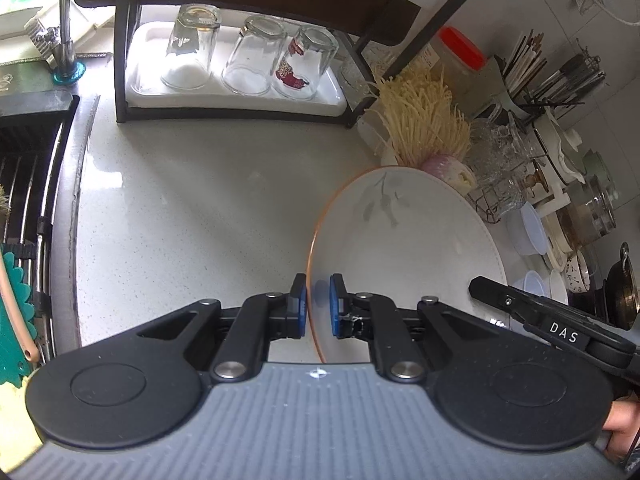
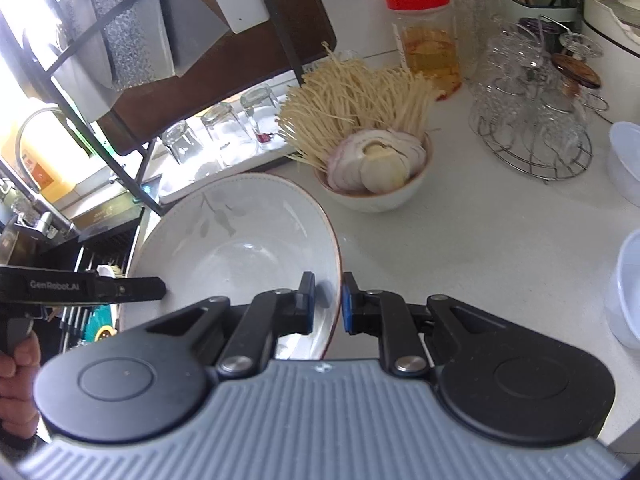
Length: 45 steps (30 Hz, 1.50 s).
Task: Organize plates and bowls
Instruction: 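Carry the white plate with both grippers and lower it onto the plate stack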
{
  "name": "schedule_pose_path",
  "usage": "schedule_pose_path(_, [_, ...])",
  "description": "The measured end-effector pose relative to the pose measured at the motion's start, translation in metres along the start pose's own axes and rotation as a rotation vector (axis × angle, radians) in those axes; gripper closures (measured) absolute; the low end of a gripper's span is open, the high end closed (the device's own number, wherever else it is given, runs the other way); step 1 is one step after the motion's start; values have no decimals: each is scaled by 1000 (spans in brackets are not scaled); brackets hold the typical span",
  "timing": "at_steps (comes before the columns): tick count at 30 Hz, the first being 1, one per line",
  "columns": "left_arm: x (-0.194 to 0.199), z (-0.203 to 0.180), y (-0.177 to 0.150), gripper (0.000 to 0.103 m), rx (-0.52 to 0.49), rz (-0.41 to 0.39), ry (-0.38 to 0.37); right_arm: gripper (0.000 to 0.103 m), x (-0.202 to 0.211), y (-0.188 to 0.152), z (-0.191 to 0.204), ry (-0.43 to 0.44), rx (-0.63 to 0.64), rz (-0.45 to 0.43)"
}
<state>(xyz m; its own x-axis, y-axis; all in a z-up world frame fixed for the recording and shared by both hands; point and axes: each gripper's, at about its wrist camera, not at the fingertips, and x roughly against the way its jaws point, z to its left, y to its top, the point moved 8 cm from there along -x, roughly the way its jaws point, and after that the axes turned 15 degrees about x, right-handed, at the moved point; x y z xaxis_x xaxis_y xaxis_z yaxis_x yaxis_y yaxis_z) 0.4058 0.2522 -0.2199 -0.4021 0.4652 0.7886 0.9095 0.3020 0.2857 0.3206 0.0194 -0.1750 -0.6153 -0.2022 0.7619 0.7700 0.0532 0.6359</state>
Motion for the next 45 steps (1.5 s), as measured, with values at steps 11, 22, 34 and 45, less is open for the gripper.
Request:
schedule_pose_path(11, [-24,-18,-27,90,-31,72,11,86,13,-34,-20,-60,-24,35])
schedule_pose_path(22, [-40,-27,-46,90,-74,150,28,86,23,-62,-29,-99,-72,74])
schedule_pose_path(34, [-52,-33,-61,90,-115,194,49,86,21,-84,-44,-96,-197,84])
schedule_pose_path(45, [-52,-41,-57,78,-105,250,83,85,19,-92,-51,-63,-380,104])
